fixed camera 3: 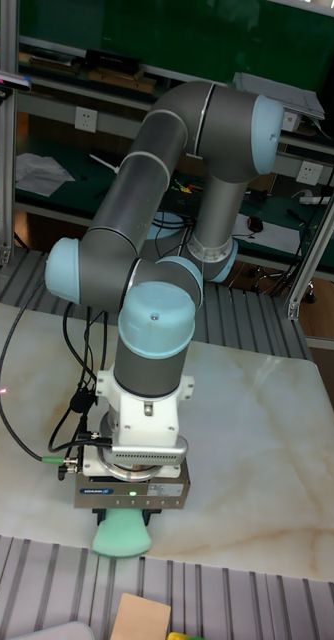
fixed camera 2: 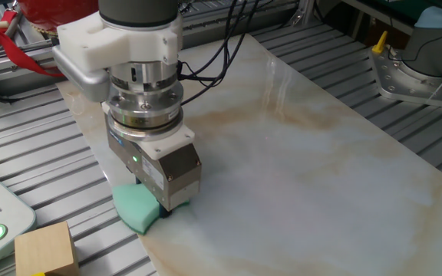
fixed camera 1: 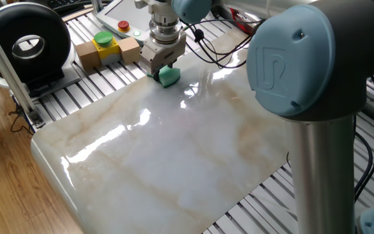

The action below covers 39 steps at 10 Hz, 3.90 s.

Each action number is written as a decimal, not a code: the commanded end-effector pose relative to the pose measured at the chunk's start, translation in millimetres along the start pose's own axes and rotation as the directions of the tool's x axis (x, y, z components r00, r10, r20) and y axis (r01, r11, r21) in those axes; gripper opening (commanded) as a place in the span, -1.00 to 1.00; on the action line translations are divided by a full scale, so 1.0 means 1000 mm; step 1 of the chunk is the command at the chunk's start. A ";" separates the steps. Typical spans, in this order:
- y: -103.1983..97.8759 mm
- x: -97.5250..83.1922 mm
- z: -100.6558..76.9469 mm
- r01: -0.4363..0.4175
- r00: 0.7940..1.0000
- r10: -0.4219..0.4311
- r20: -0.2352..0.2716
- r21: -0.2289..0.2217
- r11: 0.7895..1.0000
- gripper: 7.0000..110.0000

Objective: Clean the tabletop with a sponge

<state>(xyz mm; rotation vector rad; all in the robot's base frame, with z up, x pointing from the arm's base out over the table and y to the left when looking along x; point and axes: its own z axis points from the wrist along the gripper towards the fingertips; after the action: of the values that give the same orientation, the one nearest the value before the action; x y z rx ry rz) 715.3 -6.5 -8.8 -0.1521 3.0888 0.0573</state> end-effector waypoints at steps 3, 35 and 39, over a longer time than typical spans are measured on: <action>0.010 -0.001 -0.001 -0.018 1.000 0.018 0.006 -0.015 1.000 -1.00; 0.017 0.011 0.002 0.027 0.999 -0.027 -0.026 0.026 0.999 -1.00; 0.018 0.023 0.001 0.103 0.992 -0.102 -0.073 0.012 0.995 -1.00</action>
<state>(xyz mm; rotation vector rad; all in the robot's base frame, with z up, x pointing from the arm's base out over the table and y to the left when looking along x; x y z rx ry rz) 696.8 8.9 -11.6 -0.2672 3.1274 0.0054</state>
